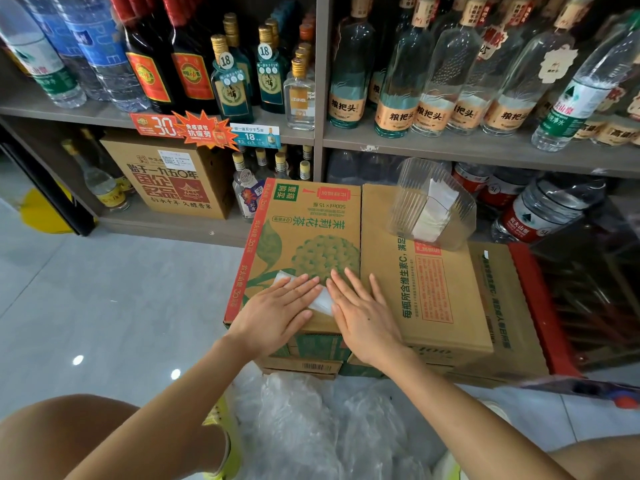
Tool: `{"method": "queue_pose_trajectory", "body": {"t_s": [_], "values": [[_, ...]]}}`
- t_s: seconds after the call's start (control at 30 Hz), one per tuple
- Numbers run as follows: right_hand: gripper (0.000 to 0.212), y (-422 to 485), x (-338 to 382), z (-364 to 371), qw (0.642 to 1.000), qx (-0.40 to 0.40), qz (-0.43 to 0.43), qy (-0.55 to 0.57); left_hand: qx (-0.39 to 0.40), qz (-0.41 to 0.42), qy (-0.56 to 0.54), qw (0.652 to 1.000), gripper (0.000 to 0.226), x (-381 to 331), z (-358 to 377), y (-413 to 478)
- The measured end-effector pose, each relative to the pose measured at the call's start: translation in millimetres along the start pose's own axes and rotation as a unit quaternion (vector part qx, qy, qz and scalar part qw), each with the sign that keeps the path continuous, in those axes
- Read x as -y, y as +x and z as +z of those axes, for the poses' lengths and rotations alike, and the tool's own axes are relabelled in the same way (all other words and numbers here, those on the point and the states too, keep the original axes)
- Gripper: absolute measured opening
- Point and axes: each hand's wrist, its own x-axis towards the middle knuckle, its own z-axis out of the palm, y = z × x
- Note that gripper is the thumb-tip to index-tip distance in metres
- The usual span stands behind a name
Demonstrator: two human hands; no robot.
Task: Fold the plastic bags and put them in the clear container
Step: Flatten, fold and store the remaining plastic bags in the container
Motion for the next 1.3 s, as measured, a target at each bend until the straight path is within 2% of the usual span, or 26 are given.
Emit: {"method": "queue_pose_trajectory", "body": {"t_s": [0.17, 0.23, 0.53, 0.6, 0.7, 0.77, 0.83, 0.97, 1.07, 1.23, 1.3], "values": [[0.064, 0, 0, -1, 1.0, 0.011, 0.001, -0.006, -0.003, -0.008, -0.027, 1.0, 0.054, 10, 0, -3], [0.067, 0, 1, -3, 1.0, 0.011, 0.0, 0.0, -0.011, -0.031, -0.018, 0.999, 0.052, 17, -2, -8], [0.071, -2, 1, -5, 0.999, 0.027, 0.016, 0.014, -0.007, -0.043, 0.034, 0.998, 0.053, 16, 1, -11], [0.07, -7, -1, -4, 0.996, 0.001, 0.065, 0.056, -0.011, -0.069, 0.034, 0.997, 0.053, 9, 3, -13], [0.076, -17, -2, 3, 0.975, -0.102, 0.162, 0.116, -0.035, -0.117, 0.018, 0.992, 0.053, -9, 6, -13], [0.062, -17, 1, 7, 0.949, -0.176, 0.205, 0.163, -0.05, -0.144, 0.013, 0.988, 0.053, -21, 8, -13], [0.048, -9, 6, 7, 0.924, -0.216, 0.248, 0.193, -0.057, -0.175, 0.009, 0.983, 0.053, -33, 10, -11], [0.023, 7, 17, 2, 0.898, -0.219, 0.319, 0.207, -0.059, -0.214, 0.001, 0.975, 0.058, -45, 15, -8], [0.014, 15, 19, -3, 0.877, -0.222, 0.357, 0.234, -0.063, -0.219, -0.008, 0.974, 0.057, -45, 14, -8], [0.008, 15, 18, -10, 0.867, -0.244, 0.341, 0.268, -0.073, -0.212, -0.028, 0.974, 0.056, -42, 17, -10], [0.009, 13, 18, -14, 0.855, -0.234, 0.324, 0.33, -0.105, -0.229, -0.085, 0.964, 0.057, -45, 13, -9]]}}
